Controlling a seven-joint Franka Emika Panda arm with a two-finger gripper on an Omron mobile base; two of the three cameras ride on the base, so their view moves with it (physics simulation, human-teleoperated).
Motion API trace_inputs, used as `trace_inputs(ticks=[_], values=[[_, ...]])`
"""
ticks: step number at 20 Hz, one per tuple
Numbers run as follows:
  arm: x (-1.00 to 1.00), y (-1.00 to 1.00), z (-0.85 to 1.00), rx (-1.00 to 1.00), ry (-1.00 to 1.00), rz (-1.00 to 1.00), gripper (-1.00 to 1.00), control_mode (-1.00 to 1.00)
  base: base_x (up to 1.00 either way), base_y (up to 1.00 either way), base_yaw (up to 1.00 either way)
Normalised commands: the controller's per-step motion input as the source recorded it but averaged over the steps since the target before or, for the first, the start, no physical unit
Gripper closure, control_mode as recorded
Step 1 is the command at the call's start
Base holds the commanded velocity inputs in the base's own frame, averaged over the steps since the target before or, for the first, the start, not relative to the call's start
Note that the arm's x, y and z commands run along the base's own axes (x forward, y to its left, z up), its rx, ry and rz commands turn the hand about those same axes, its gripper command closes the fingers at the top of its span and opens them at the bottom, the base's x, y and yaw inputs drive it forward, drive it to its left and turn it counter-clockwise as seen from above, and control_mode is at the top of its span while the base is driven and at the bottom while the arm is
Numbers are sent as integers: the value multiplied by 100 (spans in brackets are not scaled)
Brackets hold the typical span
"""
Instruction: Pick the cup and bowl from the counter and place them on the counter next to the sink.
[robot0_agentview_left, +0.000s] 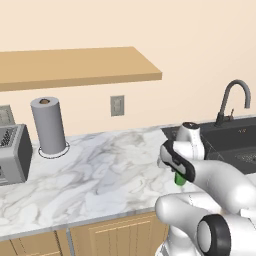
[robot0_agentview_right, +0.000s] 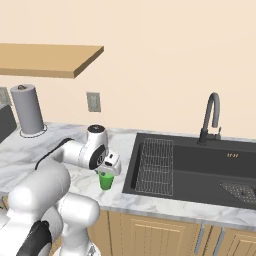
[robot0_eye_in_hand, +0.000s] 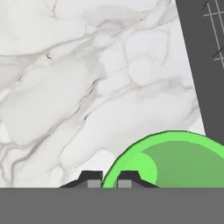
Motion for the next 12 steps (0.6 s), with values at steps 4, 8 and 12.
trace_inputs(ticks=[4, 8, 12], values=[[8, 0, -32, 0, 0, -2, 100, -100, 0, 0, 0], [4, 0, -32, 0, 0, -2, 100, -100, 0, 0, 0], [0, 0, 0, 0, 0, 0, 100, -100, 0, 0, 0]])
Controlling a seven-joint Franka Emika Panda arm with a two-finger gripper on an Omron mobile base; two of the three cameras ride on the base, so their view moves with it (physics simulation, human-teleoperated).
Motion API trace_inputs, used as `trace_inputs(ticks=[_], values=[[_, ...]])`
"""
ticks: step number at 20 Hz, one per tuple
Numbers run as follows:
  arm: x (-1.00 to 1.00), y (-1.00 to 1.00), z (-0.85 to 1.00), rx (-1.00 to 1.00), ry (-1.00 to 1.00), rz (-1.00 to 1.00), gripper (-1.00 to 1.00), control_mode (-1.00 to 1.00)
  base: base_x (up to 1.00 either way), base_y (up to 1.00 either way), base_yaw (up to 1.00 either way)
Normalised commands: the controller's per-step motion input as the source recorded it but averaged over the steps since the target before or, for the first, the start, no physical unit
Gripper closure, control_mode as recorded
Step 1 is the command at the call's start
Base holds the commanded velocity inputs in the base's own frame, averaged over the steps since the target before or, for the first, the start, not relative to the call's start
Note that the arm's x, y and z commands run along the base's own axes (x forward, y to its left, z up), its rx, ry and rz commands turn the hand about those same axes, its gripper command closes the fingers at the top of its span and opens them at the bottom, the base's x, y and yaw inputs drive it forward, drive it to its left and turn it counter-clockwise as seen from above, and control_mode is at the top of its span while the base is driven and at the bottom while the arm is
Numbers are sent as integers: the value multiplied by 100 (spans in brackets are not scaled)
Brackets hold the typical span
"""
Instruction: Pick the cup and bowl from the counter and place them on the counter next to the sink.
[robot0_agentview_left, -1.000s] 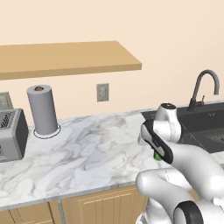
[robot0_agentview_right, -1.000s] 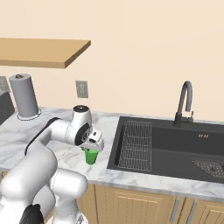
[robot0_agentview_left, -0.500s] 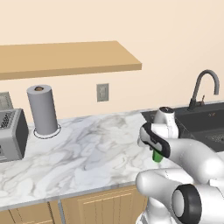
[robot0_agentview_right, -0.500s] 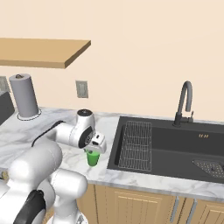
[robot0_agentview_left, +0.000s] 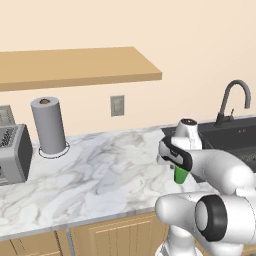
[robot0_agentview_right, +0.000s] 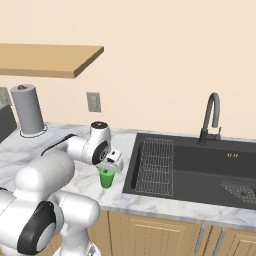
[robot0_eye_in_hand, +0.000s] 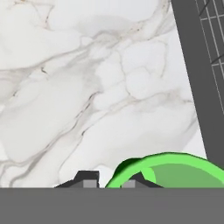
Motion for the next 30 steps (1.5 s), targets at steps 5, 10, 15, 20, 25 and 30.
trace_inputs(ticks=[5, 10, 15, 20, 25, 30], values=[[0, 0, 0, 0, 0, 0, 100, -100, 0, 0, 0], [0, 0, 0, 0, 0, 0, -100, -100, 0, 0, 0], [0, 0, 0, 0, 0, 0, -100, -100, 0, 0, 0], [0, 0, 1, 0, 1, 0, -100, -100, 0, 0, 0], [-1, 0, 25, 0, 0, 0, -100, -100, 0, 0, 0], [-11, 0, 50, 0, -2, 0, -100, -100, 0, 0, 0]])
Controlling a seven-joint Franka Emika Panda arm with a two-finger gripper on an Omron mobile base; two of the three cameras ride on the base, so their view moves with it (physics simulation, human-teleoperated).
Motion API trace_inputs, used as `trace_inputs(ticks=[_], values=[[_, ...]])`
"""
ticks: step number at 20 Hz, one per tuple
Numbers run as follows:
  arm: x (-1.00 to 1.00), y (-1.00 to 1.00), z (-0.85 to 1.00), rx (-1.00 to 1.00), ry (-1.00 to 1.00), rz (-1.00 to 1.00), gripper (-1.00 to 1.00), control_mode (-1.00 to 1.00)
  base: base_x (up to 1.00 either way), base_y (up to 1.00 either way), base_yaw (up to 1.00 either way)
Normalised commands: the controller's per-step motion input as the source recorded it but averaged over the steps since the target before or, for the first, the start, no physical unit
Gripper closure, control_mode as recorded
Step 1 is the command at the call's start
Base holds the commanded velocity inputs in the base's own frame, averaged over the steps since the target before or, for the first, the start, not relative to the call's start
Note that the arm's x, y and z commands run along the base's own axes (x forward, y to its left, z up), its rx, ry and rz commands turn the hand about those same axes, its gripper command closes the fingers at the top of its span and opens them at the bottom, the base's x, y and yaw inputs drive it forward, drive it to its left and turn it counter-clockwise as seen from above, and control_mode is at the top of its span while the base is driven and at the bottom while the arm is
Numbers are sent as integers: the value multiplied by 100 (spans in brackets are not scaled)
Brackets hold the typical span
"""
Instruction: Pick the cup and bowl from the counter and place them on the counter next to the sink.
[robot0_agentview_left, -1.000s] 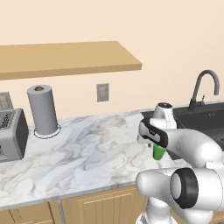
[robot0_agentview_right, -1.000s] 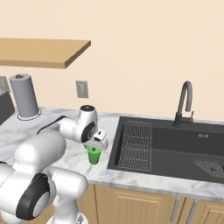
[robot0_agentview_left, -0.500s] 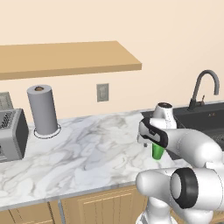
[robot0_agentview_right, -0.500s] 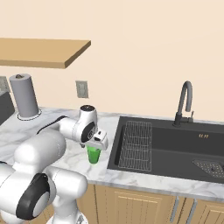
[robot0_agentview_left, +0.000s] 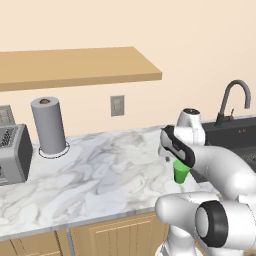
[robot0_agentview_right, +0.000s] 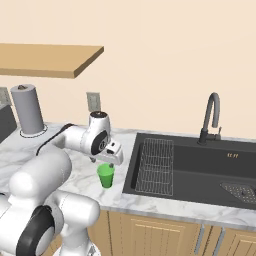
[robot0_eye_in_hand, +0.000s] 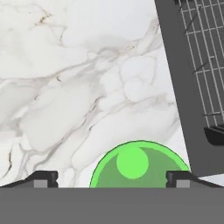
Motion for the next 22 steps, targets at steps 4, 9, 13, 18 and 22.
trace_inputs(ticks=[4, 9, 13, 18, 22], values=[[-14, 0, 46, 0, -5, 0, -100, -100, 0, 0, 0], [-17, 0, 37, 0, -5, 0, -100, -100, 0, 0, 0], [-39, 0, 26, 0, -8, 0, -100, -100, 0, 0, 0], [-61, 0, 12, 0, -5, 2, -100, -100, 0, 0, 0], [-60, 0, 21, -2, 0, 4, -100, -100, 0, 0, 0]])
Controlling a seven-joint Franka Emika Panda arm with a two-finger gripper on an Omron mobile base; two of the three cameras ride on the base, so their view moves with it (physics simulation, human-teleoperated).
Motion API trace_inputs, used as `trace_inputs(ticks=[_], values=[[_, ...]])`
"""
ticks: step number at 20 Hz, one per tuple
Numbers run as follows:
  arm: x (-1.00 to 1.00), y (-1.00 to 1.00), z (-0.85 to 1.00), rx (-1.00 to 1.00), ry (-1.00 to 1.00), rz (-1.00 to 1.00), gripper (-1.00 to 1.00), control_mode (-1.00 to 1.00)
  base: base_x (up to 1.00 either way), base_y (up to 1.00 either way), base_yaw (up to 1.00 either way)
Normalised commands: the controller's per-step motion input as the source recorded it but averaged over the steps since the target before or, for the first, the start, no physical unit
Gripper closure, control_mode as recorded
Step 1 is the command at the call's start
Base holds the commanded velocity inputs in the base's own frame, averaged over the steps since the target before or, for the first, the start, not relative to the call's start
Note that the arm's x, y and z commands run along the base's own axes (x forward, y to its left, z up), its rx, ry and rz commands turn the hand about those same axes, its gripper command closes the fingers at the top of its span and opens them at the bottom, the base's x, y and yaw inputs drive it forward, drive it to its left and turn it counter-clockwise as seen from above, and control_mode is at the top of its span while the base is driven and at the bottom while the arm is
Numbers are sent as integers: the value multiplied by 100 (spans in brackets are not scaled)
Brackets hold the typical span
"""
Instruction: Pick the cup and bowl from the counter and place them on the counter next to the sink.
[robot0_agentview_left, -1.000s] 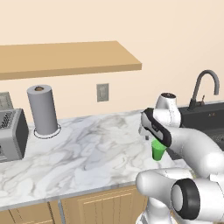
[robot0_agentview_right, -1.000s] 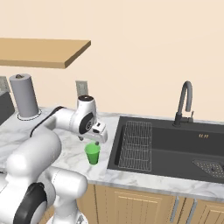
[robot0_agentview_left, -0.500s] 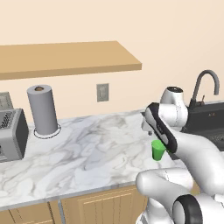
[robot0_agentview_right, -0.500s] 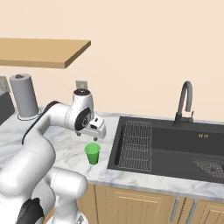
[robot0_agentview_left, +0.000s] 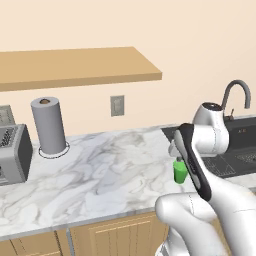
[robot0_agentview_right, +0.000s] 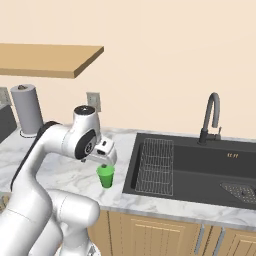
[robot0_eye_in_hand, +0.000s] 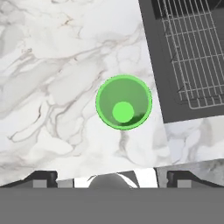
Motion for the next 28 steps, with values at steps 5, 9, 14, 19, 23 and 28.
trace_inputs(ticks=[5, 9, 14, 19, 23, 28], values=[[-52, 0, 31, -5, 0, 10, -100, -100, 0, 0, 0], [-58, 8, 47, -3, 0, 17, -100, -100, 0, 0, 0], [-48, 10, 33, 0, -2, 14, -100, -100, 0, 0, 0], [-39, 22, 11, 0, -7, 6, -100, -100, 0, 0, 0], [-25, 25, 4, 0, -1, 0, -100, -100, 0, 0, 0], [-15, 12, 17, -1, 0, -1, -100, -100, 0, 0, 0]])
